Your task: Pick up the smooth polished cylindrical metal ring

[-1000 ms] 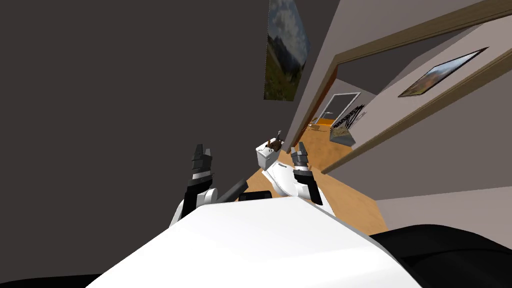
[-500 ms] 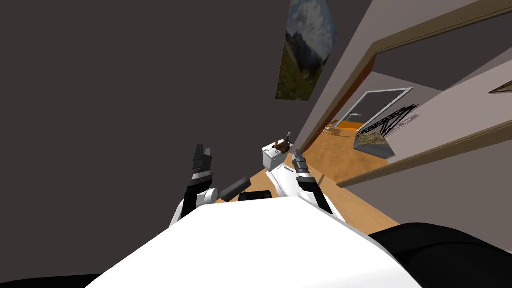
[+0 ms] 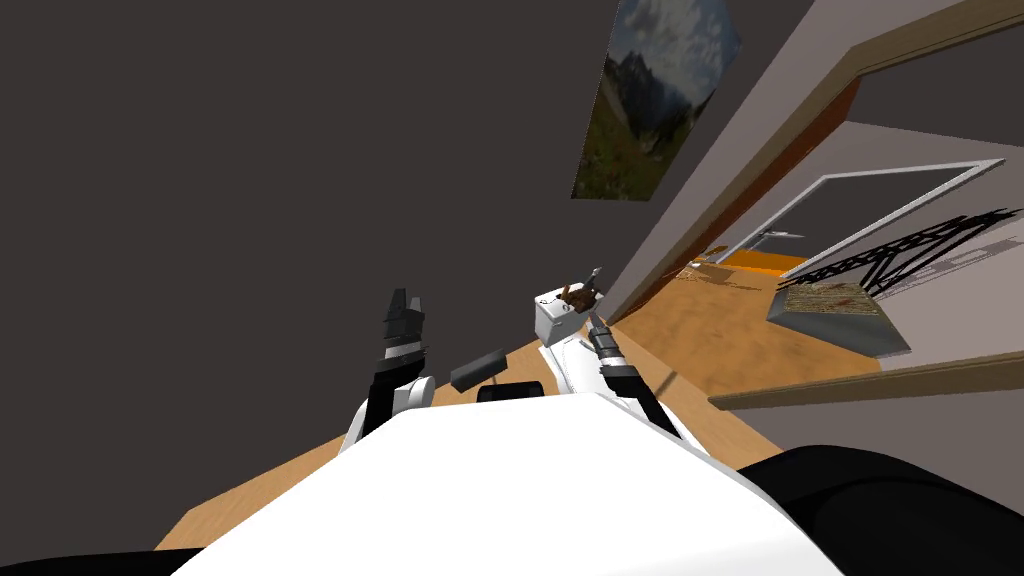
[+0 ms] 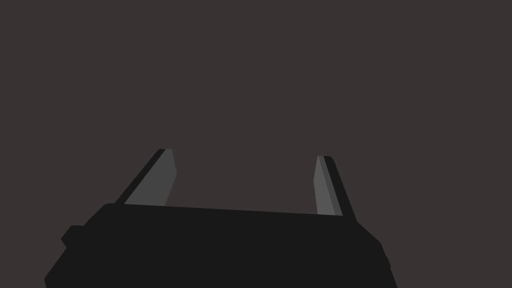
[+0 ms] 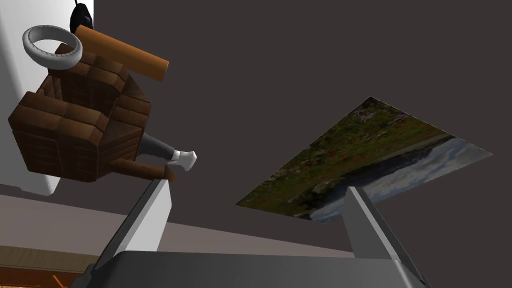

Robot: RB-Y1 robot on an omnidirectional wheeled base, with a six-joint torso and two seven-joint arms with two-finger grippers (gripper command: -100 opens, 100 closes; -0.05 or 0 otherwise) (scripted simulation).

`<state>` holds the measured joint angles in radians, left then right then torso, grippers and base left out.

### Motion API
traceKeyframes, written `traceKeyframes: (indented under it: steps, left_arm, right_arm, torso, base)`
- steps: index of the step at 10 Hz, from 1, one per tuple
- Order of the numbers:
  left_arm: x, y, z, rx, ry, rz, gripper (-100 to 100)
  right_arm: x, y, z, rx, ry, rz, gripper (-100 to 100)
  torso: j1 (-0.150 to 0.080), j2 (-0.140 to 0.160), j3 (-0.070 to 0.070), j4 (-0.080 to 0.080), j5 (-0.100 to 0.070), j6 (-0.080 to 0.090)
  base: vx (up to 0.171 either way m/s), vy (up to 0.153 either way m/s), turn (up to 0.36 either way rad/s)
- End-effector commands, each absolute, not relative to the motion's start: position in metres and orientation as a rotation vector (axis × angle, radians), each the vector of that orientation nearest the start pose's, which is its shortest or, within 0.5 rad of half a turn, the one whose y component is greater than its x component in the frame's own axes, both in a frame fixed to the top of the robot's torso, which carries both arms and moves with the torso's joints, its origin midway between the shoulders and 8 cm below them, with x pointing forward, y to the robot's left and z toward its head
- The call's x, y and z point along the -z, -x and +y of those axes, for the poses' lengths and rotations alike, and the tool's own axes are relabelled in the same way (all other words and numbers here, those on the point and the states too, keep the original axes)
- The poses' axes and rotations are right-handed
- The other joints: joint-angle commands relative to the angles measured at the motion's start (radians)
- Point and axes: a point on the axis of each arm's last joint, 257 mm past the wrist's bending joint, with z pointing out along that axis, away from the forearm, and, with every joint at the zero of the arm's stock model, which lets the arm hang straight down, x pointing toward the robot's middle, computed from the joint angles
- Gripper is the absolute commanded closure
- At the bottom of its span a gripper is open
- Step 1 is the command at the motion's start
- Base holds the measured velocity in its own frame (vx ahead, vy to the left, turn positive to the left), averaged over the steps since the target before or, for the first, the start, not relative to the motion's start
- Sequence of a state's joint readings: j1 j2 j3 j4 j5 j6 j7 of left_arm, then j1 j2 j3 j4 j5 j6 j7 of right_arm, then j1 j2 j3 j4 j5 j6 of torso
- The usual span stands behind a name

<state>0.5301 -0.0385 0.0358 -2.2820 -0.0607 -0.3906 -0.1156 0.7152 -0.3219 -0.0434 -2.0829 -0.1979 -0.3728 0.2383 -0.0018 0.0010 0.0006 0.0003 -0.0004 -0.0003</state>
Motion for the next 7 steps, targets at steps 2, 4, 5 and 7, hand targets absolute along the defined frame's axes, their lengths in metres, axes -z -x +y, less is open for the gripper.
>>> traceKeyframes:
  steps: [2,4,5,7]
  left_arm:
    - [0.006,-0.356,0.297,1.076,0.705,0.736,0]
    - [0.006,-0.356,0.297,1.076,0.705,0.736,0]
    - [0.006,-0.356,0.297,1.076,0.705,0.736,0]
    - [0.006,-0.356,0.297,1.076,0.705,0.736,0]
  right_arm:
    - [0.187,-0.327,-0.362,-0.849,-0.834,1.277,-100]
    - [0.207,-0.316,-0.371,-0.8,-0.84,1.346,-100]
    - [0.227,-0.303,-0.38,-0.748,-0.849,1.414,-100]
    - [0.247,-0.289,-0.39,-0.694,-0.848,1.491,-100]
  torso:
    - [0.0,0.0,0.0,0.0,0.0,0.001]
    - [-0.001,0.001,0.0,0.0,0.0,0.0]
    - [-0.001,0.0,0.0,0.0,0.0,0.001]
    - [-0.002,0.0,0.0,0.0,0.0,0.0]
  base:
    - [-0.02,-0.01,0.228]
    - [-0.034,-0.02,0.337]
    - [-0.026,-0.018,0.393]
    - [-0.033,-0.025,0.306]
